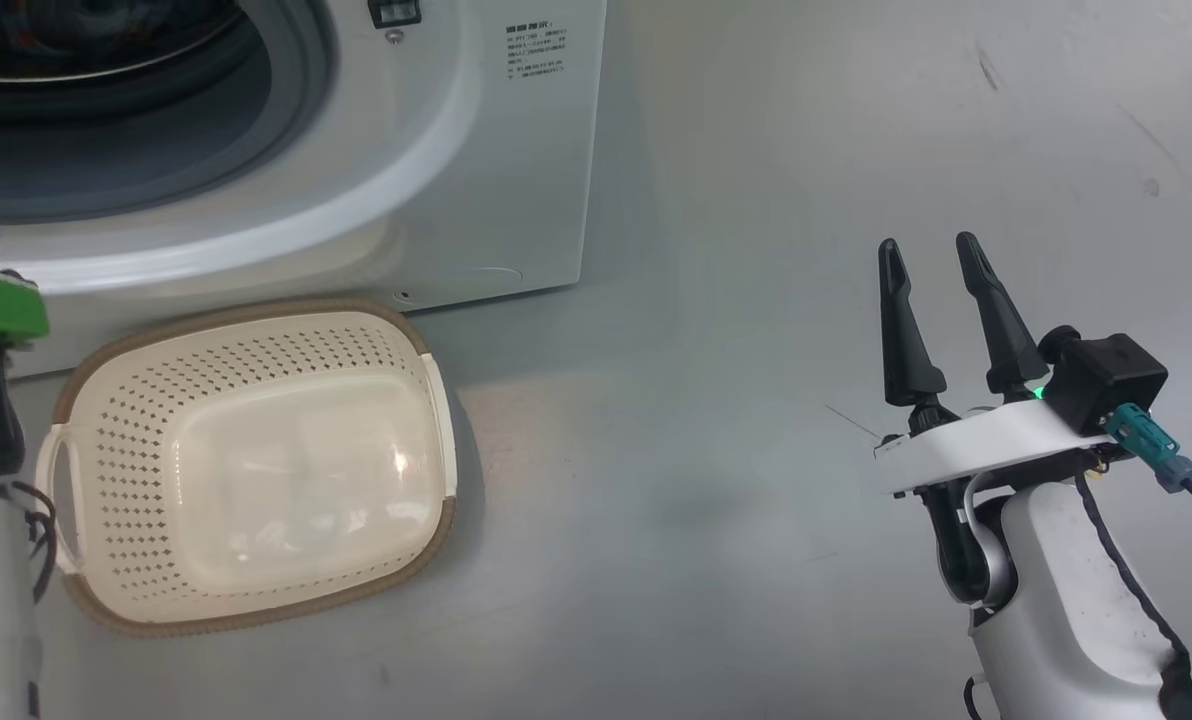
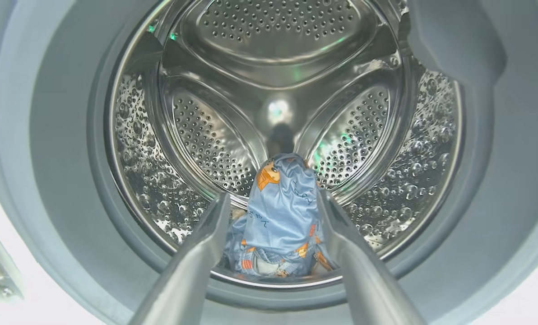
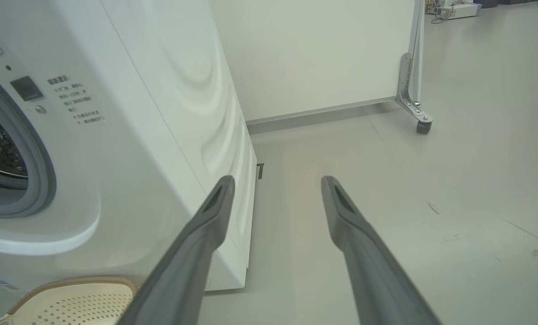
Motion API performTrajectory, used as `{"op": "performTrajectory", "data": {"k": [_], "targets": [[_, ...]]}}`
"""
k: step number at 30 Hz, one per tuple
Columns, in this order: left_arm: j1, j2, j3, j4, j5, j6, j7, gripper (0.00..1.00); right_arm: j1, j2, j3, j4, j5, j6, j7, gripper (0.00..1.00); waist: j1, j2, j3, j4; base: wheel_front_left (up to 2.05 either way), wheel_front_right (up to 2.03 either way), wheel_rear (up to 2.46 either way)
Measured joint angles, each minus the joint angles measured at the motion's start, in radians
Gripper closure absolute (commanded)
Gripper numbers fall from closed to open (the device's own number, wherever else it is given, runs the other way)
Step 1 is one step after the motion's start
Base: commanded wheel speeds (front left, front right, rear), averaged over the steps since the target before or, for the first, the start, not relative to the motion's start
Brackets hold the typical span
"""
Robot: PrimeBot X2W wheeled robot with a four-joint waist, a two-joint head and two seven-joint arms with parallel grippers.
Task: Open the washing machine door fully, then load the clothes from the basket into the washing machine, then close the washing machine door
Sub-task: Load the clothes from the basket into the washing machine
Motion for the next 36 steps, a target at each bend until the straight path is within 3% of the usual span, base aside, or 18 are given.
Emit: {"op": "performTrajectory", "data": {"k": [24, 36], "targets": [[0.375, -0.111, 0.0, -0.149, 0.085, 0.0, 0.0, 0.0, 0.128, 0.001, 0.0, 0.034, -0.018, 0.0, 0.0, 0.0, 0.0, 0.0, -0.229, 0.021, 0.0, 0.0, 0.0], [0.519, -0.131, 0.006, -0.199, 0.139, 0.0, 0.001, 0.0, 0.186, 0.001, 0.001, 0.036, -0.027, 0.0, 0.0, 0.0, 0.0, 0.0, -0.338, 0.034, 0.0, 0.0, 0.0]]}}
